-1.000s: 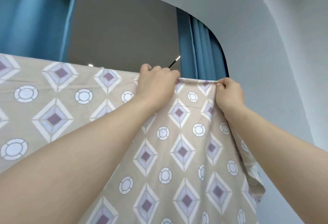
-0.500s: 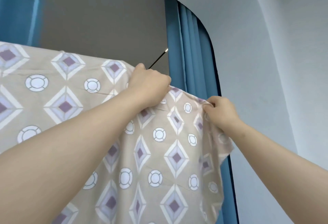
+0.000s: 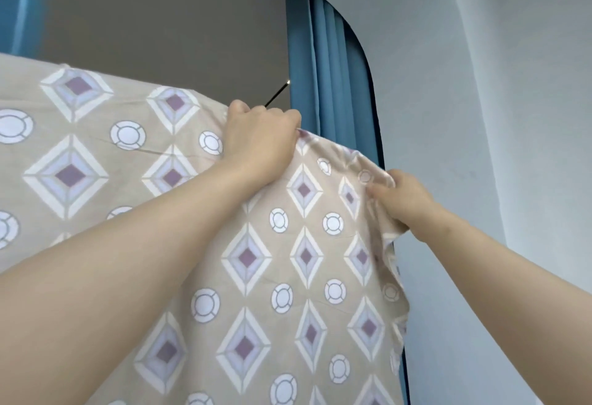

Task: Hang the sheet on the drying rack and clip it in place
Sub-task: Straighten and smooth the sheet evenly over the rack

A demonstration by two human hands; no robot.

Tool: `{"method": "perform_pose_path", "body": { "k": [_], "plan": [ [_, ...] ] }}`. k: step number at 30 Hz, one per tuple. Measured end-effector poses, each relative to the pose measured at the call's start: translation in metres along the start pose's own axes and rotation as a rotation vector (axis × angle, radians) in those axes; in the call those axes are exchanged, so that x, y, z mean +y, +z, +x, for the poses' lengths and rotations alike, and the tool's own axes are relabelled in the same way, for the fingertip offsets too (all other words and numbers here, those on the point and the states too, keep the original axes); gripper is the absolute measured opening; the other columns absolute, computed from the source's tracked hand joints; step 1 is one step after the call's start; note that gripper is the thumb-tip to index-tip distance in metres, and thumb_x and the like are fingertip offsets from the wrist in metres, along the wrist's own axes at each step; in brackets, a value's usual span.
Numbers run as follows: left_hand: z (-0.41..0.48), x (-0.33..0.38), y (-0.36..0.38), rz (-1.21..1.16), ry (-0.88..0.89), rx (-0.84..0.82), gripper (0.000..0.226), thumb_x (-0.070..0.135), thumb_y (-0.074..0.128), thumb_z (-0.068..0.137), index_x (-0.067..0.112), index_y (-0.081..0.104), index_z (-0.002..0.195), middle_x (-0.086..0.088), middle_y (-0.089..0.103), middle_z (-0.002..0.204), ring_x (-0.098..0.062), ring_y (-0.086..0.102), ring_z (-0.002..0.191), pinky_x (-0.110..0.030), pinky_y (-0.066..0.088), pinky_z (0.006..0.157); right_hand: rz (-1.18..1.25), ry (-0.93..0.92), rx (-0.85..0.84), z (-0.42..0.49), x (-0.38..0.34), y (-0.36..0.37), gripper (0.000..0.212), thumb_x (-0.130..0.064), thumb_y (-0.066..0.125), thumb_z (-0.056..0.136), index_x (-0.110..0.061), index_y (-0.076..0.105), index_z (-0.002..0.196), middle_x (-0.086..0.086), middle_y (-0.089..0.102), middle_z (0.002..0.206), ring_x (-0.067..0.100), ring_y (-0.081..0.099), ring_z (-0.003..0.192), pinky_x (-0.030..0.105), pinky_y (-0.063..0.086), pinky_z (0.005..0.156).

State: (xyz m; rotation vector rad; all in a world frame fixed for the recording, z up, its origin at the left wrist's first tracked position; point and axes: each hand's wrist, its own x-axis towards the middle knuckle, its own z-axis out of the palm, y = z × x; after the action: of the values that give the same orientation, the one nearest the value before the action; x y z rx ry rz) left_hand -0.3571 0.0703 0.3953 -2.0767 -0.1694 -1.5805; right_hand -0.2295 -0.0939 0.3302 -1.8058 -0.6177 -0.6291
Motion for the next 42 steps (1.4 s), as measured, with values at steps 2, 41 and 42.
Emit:
{"method": "perform_pose_path", "body": {
  "k": [2, 41, 42],
  "plan": [
    [0.001, 0.006, -0.001, -0.028, 0.049, -0.099, 0.024, 0.034, 0.032, 0.097, 0.025, 0.054, 0.096, 0.0, 0.062, 0.097, -0.025, 0.055, 0.096, -0.038, 0.026, 0.087, -0.051, 0.076, -0.108, -0.002, 0.009, -0.002, 0.014, -0.017, 0.052, 0.089, -0.008, 0.059, 0.082, 0.007, 0.056, 0.075, 0.024, 0.05, 0.072, 0.026, 0.038, 0.058],
    [0.055, 0.046, -0.02, -0.345, -0.117, -0.791, 0.042, 0.048, 0.038, 0.094, 0.013, 0.06, 0.091, -0.012, 0.061, 0.104, -0.026, 0.055, 0.085, -0.035, 0.044, 0.084, 0.949, 0.097, 0.116, 0.01, 0.019, -0.077, 0.013, -0.005, 0.057, 0.091, -0.013, 0.062, 0.099, 0.003, 0.064, 0.084, 0.014, 0.061, 0.072, 0.031, 0.054, 0.075],
    [0.056, 0.045, -0.018, -0.373, -0.096, -0.756, 0.037, 0.041, 0.041, 0.095, 0.011, 0.053, 0.077, -0.012, 0.057, 0.084, -0.025, 0.048, 0.072, -0.032, 0.042, 0.073, 0.859, 0.096, 0.102, 0.01, 0.02, -0.078, 0.016, -0.005, 0.057, 0.091, -0.013, 0.061, 0.104, 0.003, 0.064, 0.083, 0.013, 0.061, 0.07, 0.027, 0.054, 0.069]
  ]
}}
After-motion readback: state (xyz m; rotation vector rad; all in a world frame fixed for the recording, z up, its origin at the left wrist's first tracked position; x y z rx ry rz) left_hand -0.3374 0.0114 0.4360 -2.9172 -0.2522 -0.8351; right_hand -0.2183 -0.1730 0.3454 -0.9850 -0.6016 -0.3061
